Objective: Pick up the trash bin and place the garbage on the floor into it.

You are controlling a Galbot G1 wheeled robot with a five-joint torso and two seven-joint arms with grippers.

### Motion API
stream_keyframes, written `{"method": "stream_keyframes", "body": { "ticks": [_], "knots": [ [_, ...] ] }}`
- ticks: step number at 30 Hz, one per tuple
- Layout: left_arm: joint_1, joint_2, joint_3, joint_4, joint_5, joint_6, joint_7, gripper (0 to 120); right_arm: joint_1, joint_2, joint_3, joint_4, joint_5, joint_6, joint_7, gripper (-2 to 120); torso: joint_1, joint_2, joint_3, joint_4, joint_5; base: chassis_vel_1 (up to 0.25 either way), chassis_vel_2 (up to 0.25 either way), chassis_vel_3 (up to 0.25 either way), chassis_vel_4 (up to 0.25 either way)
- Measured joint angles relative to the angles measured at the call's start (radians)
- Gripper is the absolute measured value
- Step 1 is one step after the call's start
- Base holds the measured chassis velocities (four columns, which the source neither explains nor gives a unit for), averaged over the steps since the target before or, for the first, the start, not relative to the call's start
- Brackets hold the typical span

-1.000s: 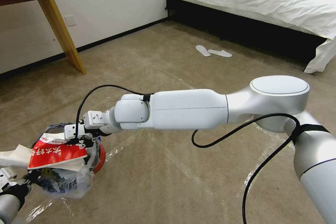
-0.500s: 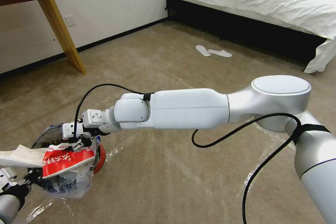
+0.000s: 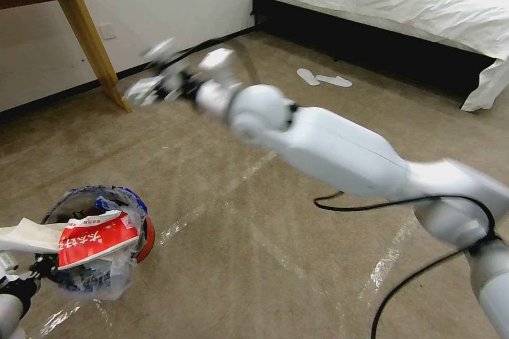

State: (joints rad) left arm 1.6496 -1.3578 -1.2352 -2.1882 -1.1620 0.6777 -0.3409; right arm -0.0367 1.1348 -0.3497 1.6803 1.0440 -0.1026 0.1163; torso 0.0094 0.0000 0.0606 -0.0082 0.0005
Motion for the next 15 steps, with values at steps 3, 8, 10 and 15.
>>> {"method": "stream_keyframes", "body": {
  "ticks": [3,8,10,15],
  "knots": [
    [0.0,-0.001,0.0,-0.001,0.001,0.0,0.0,0,-0.075,-0.067,0.14,0.038,0.022,0.022,0.025,100,0.0,0.0,0.0,-0.0004,0.0003,0.0,0.0,0.0,0.0],
    [-0.001,-0.002,-0.003,-0.014,0.013,-0.001,0.002,0,-0.32,-0.186,0.506,0.159,0.019,0.04,0.043,100,0.0,0.0,0.0,-0.0001,-0.0001,0.0,0.0,0.0,0.0],
    [-0.001,-0.003,-0.003,-0.016,0.014,-0.002,0.002,0,-0.341,-0.191,0.529,0.167,0.016,0.04,0.044,100,0.0,0.0,0.0,-0.0001,-0.0001,0.0,0.0,0.0,0.0],
    [-0.006,-0.012,0.001,-0.028,0.029,-0.003,0.007,0,-0.767,-0.216,0.917,0.349,-0.121,0.068,0.036,100,0.0,0.0,0.0,-0.0003,0.0,0.0,0.0,0.0,0.0]
  ]
}}
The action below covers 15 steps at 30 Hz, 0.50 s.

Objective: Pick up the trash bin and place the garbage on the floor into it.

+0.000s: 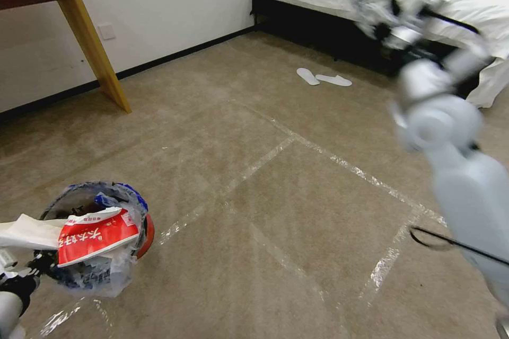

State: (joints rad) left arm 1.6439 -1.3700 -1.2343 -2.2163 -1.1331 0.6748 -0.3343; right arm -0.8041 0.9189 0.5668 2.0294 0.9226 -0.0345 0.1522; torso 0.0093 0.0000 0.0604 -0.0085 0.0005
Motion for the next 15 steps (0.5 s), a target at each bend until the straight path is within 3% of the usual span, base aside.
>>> {"method": "stream_keyframes", "body": {
  "ticks": [5,9,10,15],
  "knots": [
    [0.0,-0.005,0.0,-0.01,0.003,0.0,0.003,0,-0.291,0.062,0.177,0.128,-0.13,0.049,-0.012,100,0.0,0.0,0.0,0.0002,-0.0005,0.0,0.0,0.0,0.0],
    [-0.001,-0.008,0.0,-0.017,0.012,-0.002,0.005,0,-0.427,0.106,0.225,0.175,-0.214,0.096,-0.04,100,0.0,0.0,0.0,0.0004,-0.0004,0.0,0.0,0.0,0.0],
    [0.0,-0.009,0.001,-0.022,0.022,-0.004,0.01,0,-0.519,0.133,0.246,0.21,-0.264,0.102,-0.044,100,0.0,0.0,0.0,0.0001,-0.0006,0.0,0.0,0.0,0.0],
    [0.001,-0.017,0.002,-0.032,0.034,-0.008,0.017,0,-0.61,0.19,0.247,0.245,-0.344,0.099,-0.012,100,0.0,0.0,0.0,0.0001,-0.0009,0.0,0.0,0.0,0.0]
  ]
}}
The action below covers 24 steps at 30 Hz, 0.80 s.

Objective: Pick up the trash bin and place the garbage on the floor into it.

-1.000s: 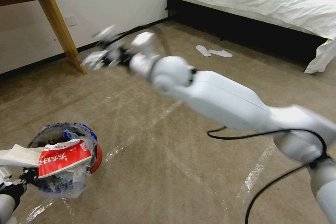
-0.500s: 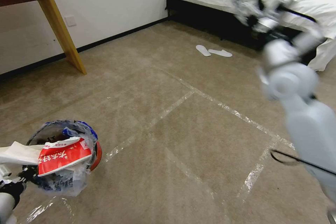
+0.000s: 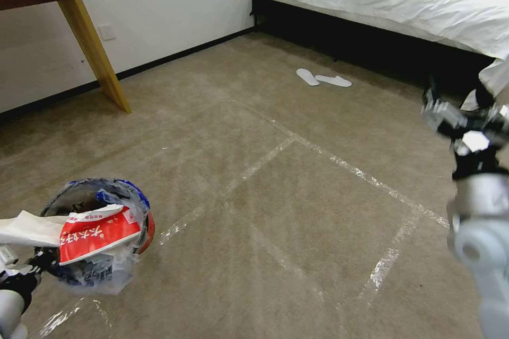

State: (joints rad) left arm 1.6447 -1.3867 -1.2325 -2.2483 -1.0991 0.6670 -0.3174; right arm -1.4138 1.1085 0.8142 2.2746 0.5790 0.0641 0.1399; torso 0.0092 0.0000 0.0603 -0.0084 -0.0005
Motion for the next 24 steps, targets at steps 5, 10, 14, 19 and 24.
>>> {"method": "stream_keyframes", "body": {
  "ticks": [5,10,14,19,24],
  "knots": [
    [0.006,-0.009,0.0,-0.01,0.013,-0.007,0.016,0,-0.041,0.09,-0.011,-0.017,-0.105,-0.001,0.039,100,0.0,0.0,0.0,0.0002,0.0004,0.0,0.0,0.0,0.0],
    [0.007,0.003,-0.001,-0.01,0.008,-0.007,0.014,0,-0.052,0.109,-0.02,-0.028,-0.115,-0.002,0.049,100,0.0,0.0,0.0,0.0001,0.0003,0.0,0.0,0.0,0.0],
    [0.005,0.006,-0.001,-0.006,-0.004,-0.007,0.008,0,-0.038,0.116,-0.05,-0.042,-0.142,0.0,0.049,100,0.0,0.0,0.0,0.0002,0.0003,0.0,0.0,0.0,0.0],
    [0.003,0.005,-0.001,0.0,-0.007,-0.006,0.007,0,-0.026,0.119,-0.086,-0.062,-0.166,0.001,0.049,100,0.0,0.0,0.0,0.0003,0.0003,-0.048,0.036,0.035,-0.026],
    [0.002,0.0,0.0,0.0,-0.008,-0.005,0.007,0,-0.021,0.115,-0.098,-0.073,-0.171,0.006,0.048,100,0.0,0.0,0.0,0.0002,0.0004,-0.14,0.118,0.104,-0.126]
  ]
}}
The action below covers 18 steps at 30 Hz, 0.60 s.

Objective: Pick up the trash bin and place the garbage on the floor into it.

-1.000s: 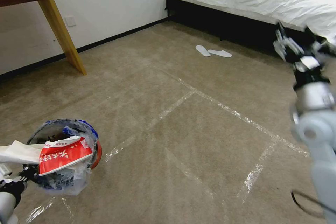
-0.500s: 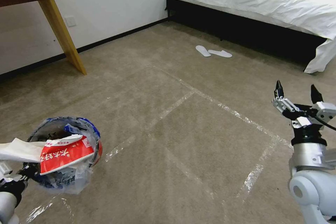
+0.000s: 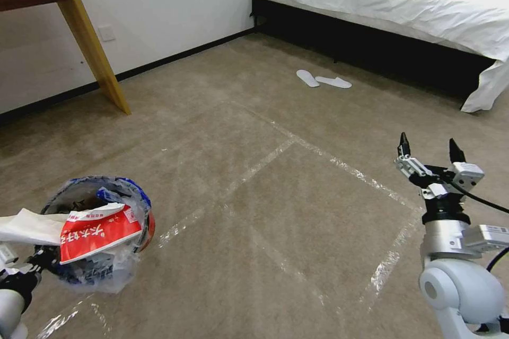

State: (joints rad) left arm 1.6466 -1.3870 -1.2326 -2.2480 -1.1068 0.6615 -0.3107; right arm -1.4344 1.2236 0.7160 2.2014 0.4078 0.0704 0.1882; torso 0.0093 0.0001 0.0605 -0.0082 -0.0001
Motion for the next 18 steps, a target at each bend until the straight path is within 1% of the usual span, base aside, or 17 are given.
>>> {"method": "stream_keyframes", "body": {
  "ticks": [8,18],
  "knots": [
    [0.0,-0.009,0.001,0.0,0.002,0.001,0.0,0,0.021,0.004,-0.037,-0.014,-0.011,0.001,-0.004,100,0.0,0.0,0.0,0.0001,0.0001,-0.176,0.191,0.173,-0.185],
    [-0.005,0.002,-0.003,0.014,-0.002,0.001,-0.003,0,0.028,0.011,-0.068,-0.028,-0.02,0.003,-0.004,100,0.0,0.0,0.0,0.0001,0.0001,-0.209,0.199,0.191,-0.2]
  ]
}}
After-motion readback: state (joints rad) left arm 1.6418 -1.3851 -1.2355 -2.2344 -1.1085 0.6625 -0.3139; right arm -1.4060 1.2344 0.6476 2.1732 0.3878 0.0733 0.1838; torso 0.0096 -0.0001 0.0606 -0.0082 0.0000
